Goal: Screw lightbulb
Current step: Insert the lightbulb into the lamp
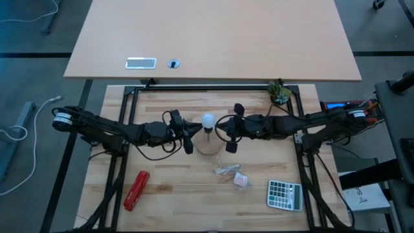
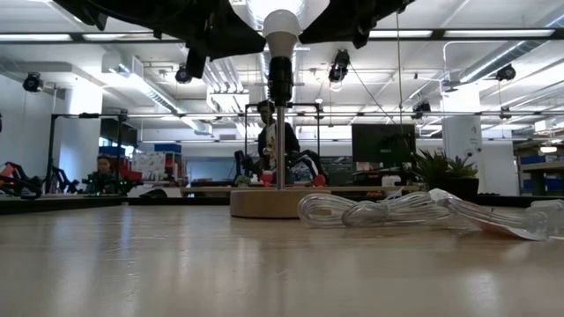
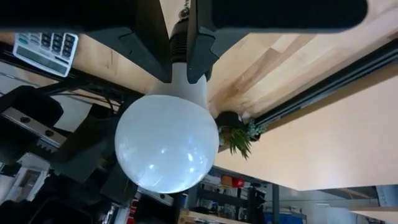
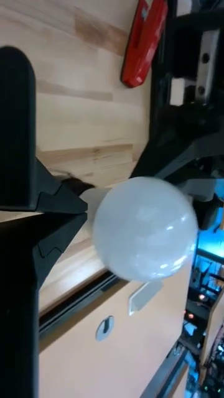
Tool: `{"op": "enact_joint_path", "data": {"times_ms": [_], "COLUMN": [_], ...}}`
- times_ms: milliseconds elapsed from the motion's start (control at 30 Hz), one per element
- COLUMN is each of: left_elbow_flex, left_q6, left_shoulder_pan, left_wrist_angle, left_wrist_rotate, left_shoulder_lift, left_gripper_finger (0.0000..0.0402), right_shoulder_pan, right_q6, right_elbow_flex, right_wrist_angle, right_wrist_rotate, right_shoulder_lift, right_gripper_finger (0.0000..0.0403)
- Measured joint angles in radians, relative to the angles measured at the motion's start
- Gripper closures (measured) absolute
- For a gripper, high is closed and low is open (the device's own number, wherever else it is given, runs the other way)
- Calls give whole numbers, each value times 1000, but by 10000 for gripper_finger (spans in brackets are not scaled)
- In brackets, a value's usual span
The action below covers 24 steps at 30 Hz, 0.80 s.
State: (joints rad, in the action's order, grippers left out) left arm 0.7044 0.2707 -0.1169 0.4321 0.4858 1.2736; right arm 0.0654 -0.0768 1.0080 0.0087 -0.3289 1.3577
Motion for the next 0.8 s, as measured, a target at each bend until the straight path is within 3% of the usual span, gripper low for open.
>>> {"op": "enact_joint_path", "data": {"times_ms": [300,800], "left_elbow_flex": [0,0], "left_q6": [9,3], "left_shoulder_pan": [-9,2], "left_wrist_angle": [-32,38], "left_wrist_rotate": [0,6], "left_shoulder_lift": [-4,31], "left_gripper_finger": [361,361], "right_shoulder_pan": [-1,-1], "right_q6": [8,-4], "right_elbow_flex": [0,0], "right_wrist_angle": [-64,39], "right_wrist_rotate": [-82,-30], "right_shoulder_lift": [-25,14], "right_gripper_finger": [403,403]}}
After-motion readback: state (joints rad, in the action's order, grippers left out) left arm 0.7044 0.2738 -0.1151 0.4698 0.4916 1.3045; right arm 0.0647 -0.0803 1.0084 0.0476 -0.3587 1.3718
